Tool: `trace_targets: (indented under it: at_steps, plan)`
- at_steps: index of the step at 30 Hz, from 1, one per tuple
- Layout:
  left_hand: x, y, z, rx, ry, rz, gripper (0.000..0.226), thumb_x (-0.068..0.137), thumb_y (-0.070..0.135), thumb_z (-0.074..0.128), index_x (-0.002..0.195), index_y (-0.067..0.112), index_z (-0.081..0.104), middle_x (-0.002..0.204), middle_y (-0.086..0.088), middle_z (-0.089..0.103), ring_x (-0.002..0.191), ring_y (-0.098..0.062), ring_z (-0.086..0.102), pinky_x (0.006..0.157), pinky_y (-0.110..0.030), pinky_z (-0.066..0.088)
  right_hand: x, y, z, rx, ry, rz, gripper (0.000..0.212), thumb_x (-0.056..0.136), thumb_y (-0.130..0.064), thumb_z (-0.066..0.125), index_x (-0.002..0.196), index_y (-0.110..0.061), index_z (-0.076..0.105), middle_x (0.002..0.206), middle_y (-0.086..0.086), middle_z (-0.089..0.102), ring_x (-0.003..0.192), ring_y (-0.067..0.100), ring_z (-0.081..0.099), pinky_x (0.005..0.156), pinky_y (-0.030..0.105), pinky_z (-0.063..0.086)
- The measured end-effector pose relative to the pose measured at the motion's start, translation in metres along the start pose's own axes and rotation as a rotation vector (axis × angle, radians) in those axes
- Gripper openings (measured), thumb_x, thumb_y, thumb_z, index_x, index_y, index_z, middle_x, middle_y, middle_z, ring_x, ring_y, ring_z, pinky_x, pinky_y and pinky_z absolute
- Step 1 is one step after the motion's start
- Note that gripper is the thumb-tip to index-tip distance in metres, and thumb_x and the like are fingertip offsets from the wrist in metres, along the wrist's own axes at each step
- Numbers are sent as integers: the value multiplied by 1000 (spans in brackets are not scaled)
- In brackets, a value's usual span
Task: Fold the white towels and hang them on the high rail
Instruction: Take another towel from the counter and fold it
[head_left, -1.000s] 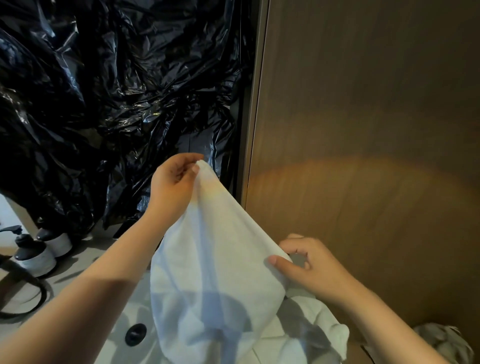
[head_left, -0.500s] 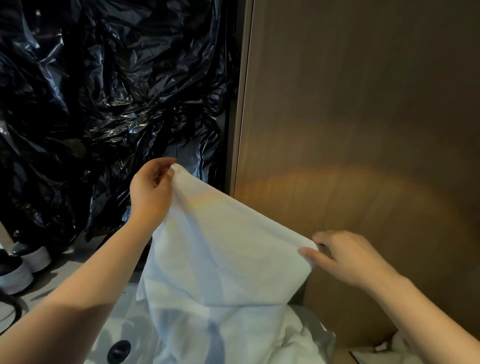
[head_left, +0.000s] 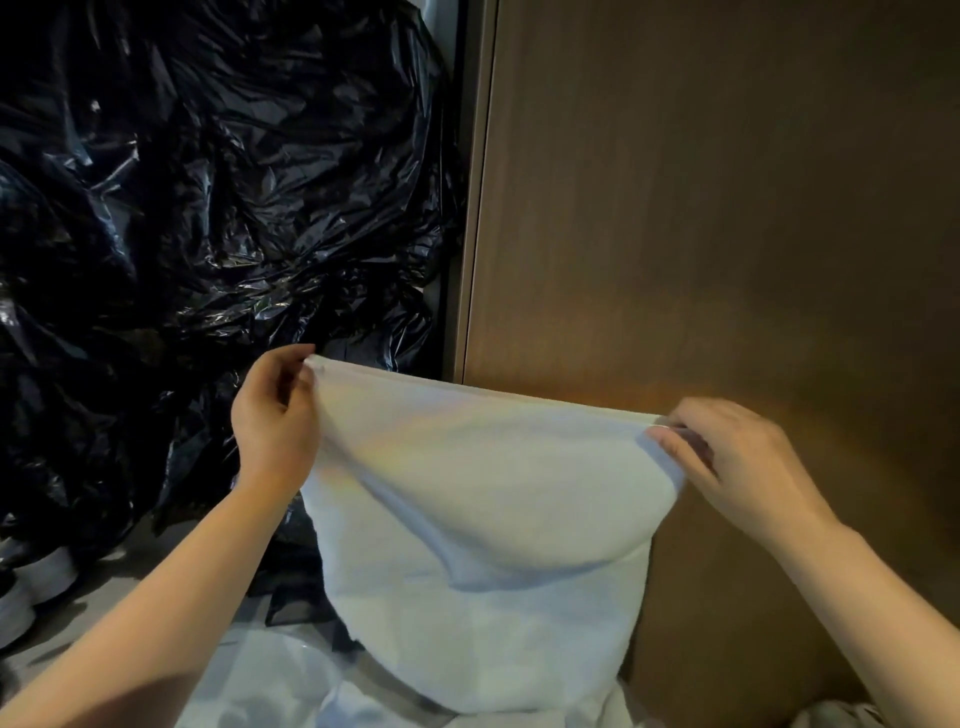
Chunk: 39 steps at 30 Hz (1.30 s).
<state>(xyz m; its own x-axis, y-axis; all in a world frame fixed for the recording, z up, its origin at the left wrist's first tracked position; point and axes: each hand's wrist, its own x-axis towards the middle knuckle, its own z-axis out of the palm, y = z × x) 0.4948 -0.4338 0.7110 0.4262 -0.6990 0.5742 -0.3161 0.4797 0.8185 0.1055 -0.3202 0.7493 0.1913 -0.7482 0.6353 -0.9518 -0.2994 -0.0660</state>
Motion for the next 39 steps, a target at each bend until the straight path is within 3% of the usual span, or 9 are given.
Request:
trace_targets:
  at_steps: [6, 11, 16, 19, 23, 28, 31, 34, 39]
  plan:
    - [-5, -3, -4, 13, 17, 0, 24, 96, 11, 50, 109, 27, 63, 91, 24, 60, 80, 19, 54, 65, 3, 37, 2, -5, 4, 117, 100, 51, 25, 93, -47, 53, 75, -31, 48, 65, -17, 53, 62, 5, 55, 47, 27, 46]
    - [-25, -13, -5, 71, -68, -32, 25, 97, 9, 49, 109, 28, 62, 93, 25, 59, 85, 20, 54, 67, -2, 39, -9, 5, 34, -58, -105, 190, 40, 93, -54, 52, 119, -26, 63, 102, -5, 71, 96, 18, 67, 77, 31, 52]
    - [-43, -23, -7, 96, -98, -81, 25, 97, 10, 47, 109, 28, 61, 93, 23, 60, 87, 8, 57, 71, -13, 40, -14, 5, 48, -144, -158, 180, 36, 94, -51, 47, 73, -25, 59, 71, -9, 52, 72, 14, 51, 60, 33, 45]
    - [-51, -28, -14, 120, -105, -137, 24, 97, 14, 43, 103, 26, 63, 85, 16, 61, 69, 13, 53, 63, -20, 39, -22, -5, 47, 43, -80, 184, 37, 94, -44, 55, 62, -31, 42, 65, -10, 44, 68, 12, 45, 55, 29, 35]
    - [-60, -19, -22, 43, -180, -253, 29, 95, 16, 46, 88, 30, 71, 80, 8, 65, 62, 6, 50, 63, -23, 37, -29, -21, 46, 447, -37, 420, 43, 90, -41, 65, 61, -15, 48, 74, 0, 49, 68, 17, 49, 58, 29, 40]
    - [-50, -4, -29, -126, -273, -516, 23, 90, 9, 55, 85, 17, 76, 90, -10, 73, 83, -25, 65, 77, -36, 51, -36, -19, 30, 1153, -457, 768, 44, 76, -53, 76, 93, -15, 60, 80, 3, 67, 66, 15, 69, 54, 29, 55]
    - [-49, -25, -20, 27, -407, -607, 17, 88, 7, 58, 84, 14, 74, 95, -11, 72, 86, -28, 63, 77, -31, 51, -42, -10, 60, 842, -493, 899, 50, 82, -45, 74, 101, 1, 66, 97, 17, 73, 86, 30, 72, 85, 50, 55]
    - [-75, -62, -9, 451, -431, -465, 16, 93, 12, 53, 94, 14, 69, 100, -14, 69, 79, -25, 57, 65, -29, 40, -60, -13, 102, 496, -353, 911, 41, 85, -39, 73, 83, 0, 63, 79, 12, 70, 78, 30, 68, 72, 41, 53]
    - [-131, -89, 3, 760, -652, -245, 45, 92, 21, 61, 134, 6, 51, 133, -20, 49, 121, -39, 47, 105, -42, 35, -104, -15, 146, 611, -410, 985, 42, 89, -18, 72, 125, -8, 53, 110, 3, 60, 103, 20, 58, 88, 31, 48]
